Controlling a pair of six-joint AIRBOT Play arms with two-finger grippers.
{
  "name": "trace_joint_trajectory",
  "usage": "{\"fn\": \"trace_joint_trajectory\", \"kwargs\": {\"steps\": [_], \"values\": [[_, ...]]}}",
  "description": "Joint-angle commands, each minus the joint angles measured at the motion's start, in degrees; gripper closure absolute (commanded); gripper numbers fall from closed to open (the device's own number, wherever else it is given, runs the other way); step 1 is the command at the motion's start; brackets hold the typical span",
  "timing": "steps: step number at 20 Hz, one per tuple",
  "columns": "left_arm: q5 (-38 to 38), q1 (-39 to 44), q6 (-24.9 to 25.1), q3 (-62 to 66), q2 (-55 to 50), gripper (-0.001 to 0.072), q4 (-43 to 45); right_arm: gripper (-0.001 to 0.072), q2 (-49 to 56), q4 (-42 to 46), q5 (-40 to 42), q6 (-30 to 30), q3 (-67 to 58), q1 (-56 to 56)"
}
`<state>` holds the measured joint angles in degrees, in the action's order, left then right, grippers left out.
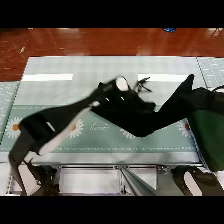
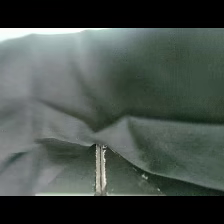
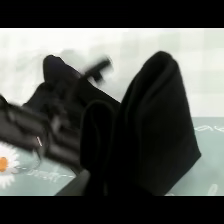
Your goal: Fold the shirts.
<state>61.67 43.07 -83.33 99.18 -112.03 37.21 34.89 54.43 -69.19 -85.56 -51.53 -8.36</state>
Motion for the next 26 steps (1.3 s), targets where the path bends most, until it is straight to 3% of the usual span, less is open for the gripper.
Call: {"fn": "trace_joint_trajectory", "kwargs": {"steps": [1, 5, 8, 11, 14, 18, 19, 20, 21, 23, 26], "values": [[6.32, -11.1, 0.15, 1.29, 5.35, 0.0687, 2.84, 0.0689, 0.42, -4.39, 1.33, 0.22, -0.02, 0.02], [8.41, -25.81, 0.07, -0.66, 20.35, 0.0687, 15.21, 0.0689, 8.11, -15.76, 6.54, 4.66, -0.33, 7.87], [7.39, -36.96, 1.38, -4.11, 34.14, 0.0687, 16.87, 0.0689, 19.34, -17.92, 16.37, 5.95, -2.78, 18.73], [7.45, -45.51, 3.43, -12.04, 46.77, 0.0687, 17.31, 0.0689, 34.34, -18.14, 20.96, 6.36, -10.45, 26.49], [7.61, -49.07, 5.75, -25.68, 57.57, 0.0686, 17.29, 0.0689, 49.94, -18.82, 22.1, 6.32, -21.64, 31.67], [3.45, -47.15, 5.7, -46.86, 67.01, 0.0686, 13.68, 0.0687, 64.13, -23.08, 23.5, 6.19, -31.69, 35.41], [1.44, -46.21, 5.7, -51.28, 67.73, 0.0686, 12.15, 0.0588, 66.73, -24.0, 24.2, 6.12, -33.48, 35.87], [-0.7, -45.18, 5.73, -54.8, 67.76, 0.0686, 11.23, 0.0357, 68.67, -25.4, 24.22, 6.34, -34.67, 36.09], [-3.43, -43.95, 5.7, -58.12, 67.41, 0.0686, 10.58, 0.0295, 69.85, -26.18, 23.5, 7.08, -35.41, 35.95], [-6.86, -42.21, 5.73, -61.88, 65.92, 0.0686, 9.9, 0.0296, 69.33, -26.12, 19.87, 6.45, -35.67, 34.34], [-7.72, -43.23, 5.73, -61.57, 63.84, 0.0686, 9.9, 0.0302, 62.88, -23.93, 6.29, 6.29, -35.67, 26.58]]}}
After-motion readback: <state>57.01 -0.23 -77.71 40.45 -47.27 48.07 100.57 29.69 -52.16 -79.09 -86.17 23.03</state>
